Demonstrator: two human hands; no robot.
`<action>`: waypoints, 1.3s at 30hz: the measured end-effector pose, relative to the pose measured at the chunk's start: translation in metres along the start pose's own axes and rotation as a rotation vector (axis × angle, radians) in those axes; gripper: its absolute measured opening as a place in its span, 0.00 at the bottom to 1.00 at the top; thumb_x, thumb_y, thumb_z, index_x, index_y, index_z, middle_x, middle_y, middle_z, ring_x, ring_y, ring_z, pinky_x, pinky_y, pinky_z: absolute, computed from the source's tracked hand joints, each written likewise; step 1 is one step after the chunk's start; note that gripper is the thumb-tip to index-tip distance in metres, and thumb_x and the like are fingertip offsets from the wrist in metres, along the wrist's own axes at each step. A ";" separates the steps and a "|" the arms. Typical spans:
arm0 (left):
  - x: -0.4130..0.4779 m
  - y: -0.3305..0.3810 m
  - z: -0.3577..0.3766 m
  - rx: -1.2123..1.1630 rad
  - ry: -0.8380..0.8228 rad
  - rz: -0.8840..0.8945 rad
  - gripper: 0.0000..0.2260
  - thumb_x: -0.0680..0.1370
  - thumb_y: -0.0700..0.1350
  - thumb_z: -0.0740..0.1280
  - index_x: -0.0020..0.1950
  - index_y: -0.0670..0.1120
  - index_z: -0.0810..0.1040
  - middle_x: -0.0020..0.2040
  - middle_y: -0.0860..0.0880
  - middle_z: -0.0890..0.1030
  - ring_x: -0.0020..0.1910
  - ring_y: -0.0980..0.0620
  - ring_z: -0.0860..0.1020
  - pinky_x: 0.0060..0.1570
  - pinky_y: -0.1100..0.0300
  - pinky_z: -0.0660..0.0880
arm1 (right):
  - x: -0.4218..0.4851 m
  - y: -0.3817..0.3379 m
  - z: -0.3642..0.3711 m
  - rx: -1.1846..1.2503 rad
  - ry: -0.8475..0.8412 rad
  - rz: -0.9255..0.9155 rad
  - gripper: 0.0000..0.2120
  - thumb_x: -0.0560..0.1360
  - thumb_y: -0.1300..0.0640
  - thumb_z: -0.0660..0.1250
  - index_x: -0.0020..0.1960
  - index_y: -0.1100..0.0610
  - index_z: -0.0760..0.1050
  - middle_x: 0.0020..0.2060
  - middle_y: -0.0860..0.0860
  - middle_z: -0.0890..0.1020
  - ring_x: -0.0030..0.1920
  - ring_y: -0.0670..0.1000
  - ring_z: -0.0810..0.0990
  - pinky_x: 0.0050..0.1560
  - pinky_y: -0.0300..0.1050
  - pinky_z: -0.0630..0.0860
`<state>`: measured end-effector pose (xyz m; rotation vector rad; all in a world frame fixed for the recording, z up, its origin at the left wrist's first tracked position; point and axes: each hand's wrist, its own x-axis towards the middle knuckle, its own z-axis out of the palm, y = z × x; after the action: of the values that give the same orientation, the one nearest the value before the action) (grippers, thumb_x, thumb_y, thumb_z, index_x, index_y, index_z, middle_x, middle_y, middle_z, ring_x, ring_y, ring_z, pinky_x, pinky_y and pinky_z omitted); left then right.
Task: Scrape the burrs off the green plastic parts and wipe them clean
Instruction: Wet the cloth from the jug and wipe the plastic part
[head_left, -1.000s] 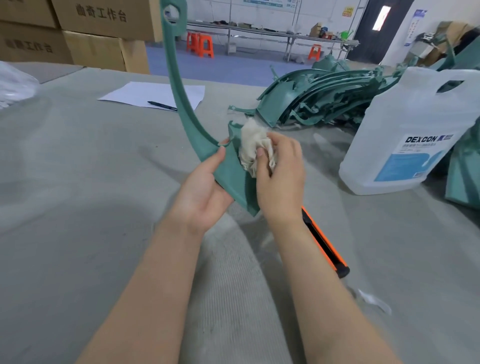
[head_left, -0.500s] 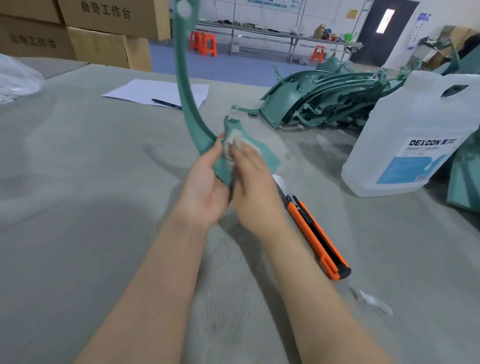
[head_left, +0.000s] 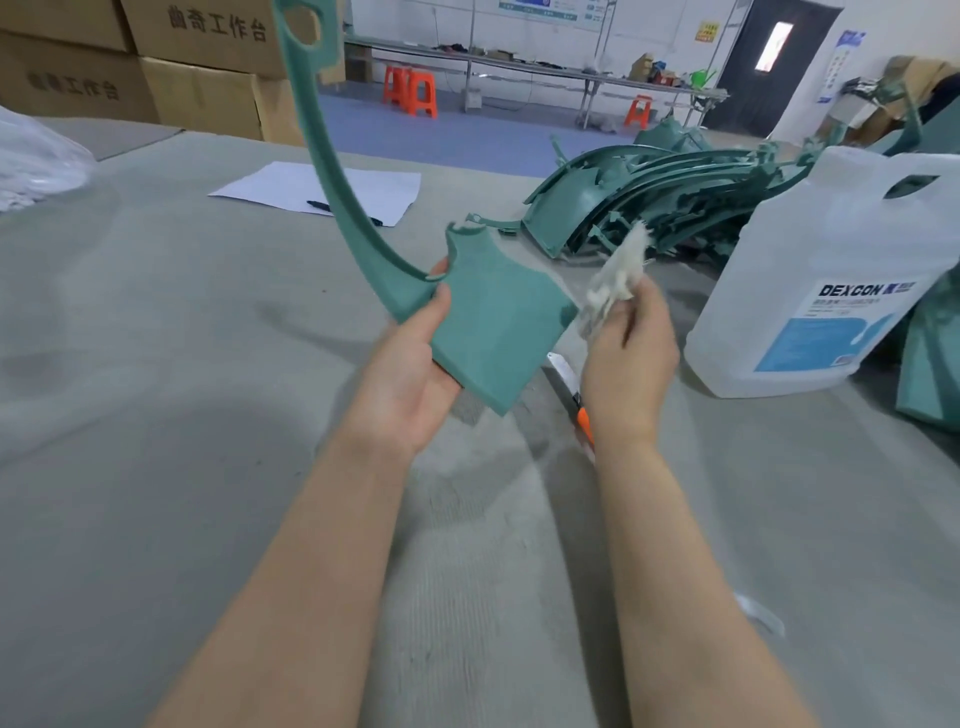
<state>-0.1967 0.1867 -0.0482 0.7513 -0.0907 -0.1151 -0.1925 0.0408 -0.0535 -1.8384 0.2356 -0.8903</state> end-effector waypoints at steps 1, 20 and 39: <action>0.001 0.001 -0.001 0.007 0.004 0.013 0.14 0.83 0.43 0.56 0.66 0.49 0.74 0.58 0.49 0.82 0.58 0.52 0.80 0.53 0.56 0.78 | 0.000 -0.005 -0.003 0.079 0.029 -0.010 0.15 0.82 0.61 0.55 0.67 0.58 0.72 0.58 0.46 0.79 0.57 0.39 0.76 0.57 0.35 0.71; 0.001 0.001 0.002 -0.110 -0.013 -0.026 0.14 0.84 0.47 0.54 0.64 0.47 0.75 0.50 0.48 0.83 0.50 0.53 0.82 0.52 0.61 0.79 | -0.052 -0.028 0.031 -0.153 -0.500 -0.408 0.20 0.80 0.58 0.63 0.70 0.61 0.71 0.70 0.57 0.72 0.71 0.56 0.67 0.71 0.41 0.59; 0.000 0.012 -0.009 -0.153 0.010 -0.044 0.14 0.82 0.47 0.54 0.62 0.45 0.74 0.51 0.47 0.81 0.50 0.51 0.80 0.59 0.59 0.74 | -0.052 -0.024 0.049 -0.140 -0.522 -0.428 0.20 0.80 0.67 0.58 0.70 0.63 0.70 0.71 0.58 0.70 0.72 0.56 0.67 0.73 0.38 0.57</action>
<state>-0.1945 0.2016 -0.0464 0.6016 -0.0556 -0.1581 -0.2019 0.1145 -0.0664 -2.2240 -0.4471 -0.6503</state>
